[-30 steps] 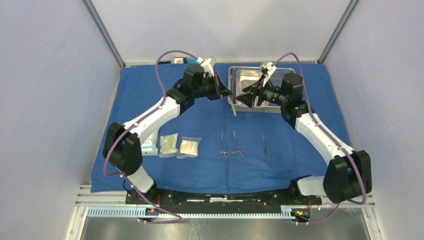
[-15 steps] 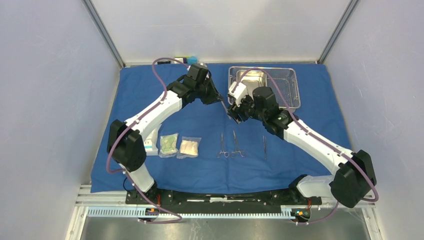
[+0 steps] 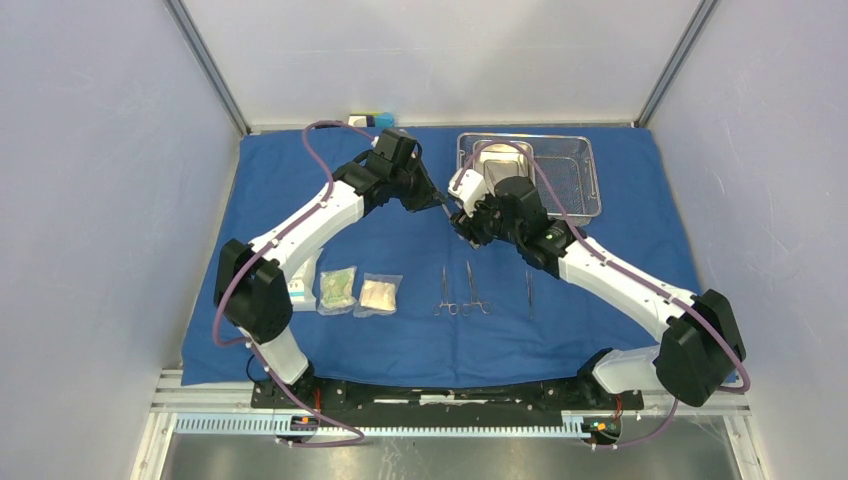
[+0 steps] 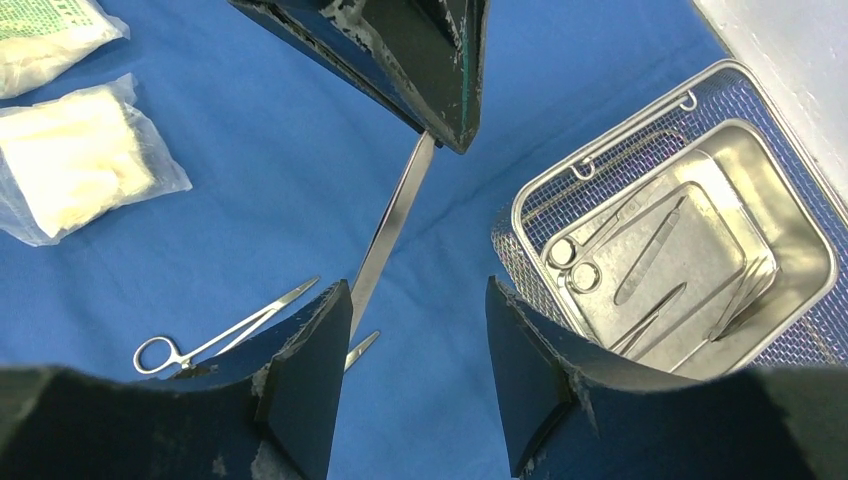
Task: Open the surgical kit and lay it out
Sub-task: Adjust the medical item.
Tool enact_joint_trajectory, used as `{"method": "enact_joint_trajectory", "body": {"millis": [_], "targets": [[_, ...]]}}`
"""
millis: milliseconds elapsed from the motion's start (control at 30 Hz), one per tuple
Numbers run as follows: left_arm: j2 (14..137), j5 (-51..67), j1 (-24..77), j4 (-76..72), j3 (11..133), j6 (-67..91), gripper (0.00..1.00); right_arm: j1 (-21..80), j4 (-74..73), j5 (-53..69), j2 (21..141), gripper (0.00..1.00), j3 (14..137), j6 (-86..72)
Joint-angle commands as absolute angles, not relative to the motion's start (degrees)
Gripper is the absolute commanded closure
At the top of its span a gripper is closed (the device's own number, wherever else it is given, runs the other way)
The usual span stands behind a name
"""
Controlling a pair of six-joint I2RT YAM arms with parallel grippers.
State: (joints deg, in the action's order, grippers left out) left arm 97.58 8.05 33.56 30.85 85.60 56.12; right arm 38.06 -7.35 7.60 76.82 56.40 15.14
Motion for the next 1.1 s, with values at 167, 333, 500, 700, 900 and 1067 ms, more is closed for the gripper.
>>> {"method": "enact_joint_trajectory", "body": {"millis": [167, 333, 500, 700, 900, 1067], "targets": [[97.54, 8.73, 33.75, 28.66, 85.25, 58.23, 0.98, 38.67, -5.31, 7.18, 75.64, 0.46, 57.92, 14.18], [97.59, 8.45, 33.84, 28.22, 85.04, 57.62, 0.98, 38.67, -6.15, 7.90, 75.24, 0.48, 59.03, 13.32], [97.89, 8.44, 33.84, 28.13, 84.92, 57.74, 0.98, 38.67, -6.42, 9.15, 75.48, 0.48, 59.97, 12.49], [97.96, 9.52, 33.94, 28.15, 85.16, 58.55, 0.98, 38.81, -5.97, 8.90, 76.75, 0.48, 59.72, 12.39], [97.95, 12.56, 34.02, 26.07, 84.62, 60.08, 0.98, 39.06, -5.29, 7.12, 78.88, 0.48, 59.31, 11.92], [97.49, 12.66, 34.20, 25.60, 83.94, 60.20, 0.98, 39.64, -5.31, 4.42, 79.95, 0.49, 59.79, 12.03]]}}
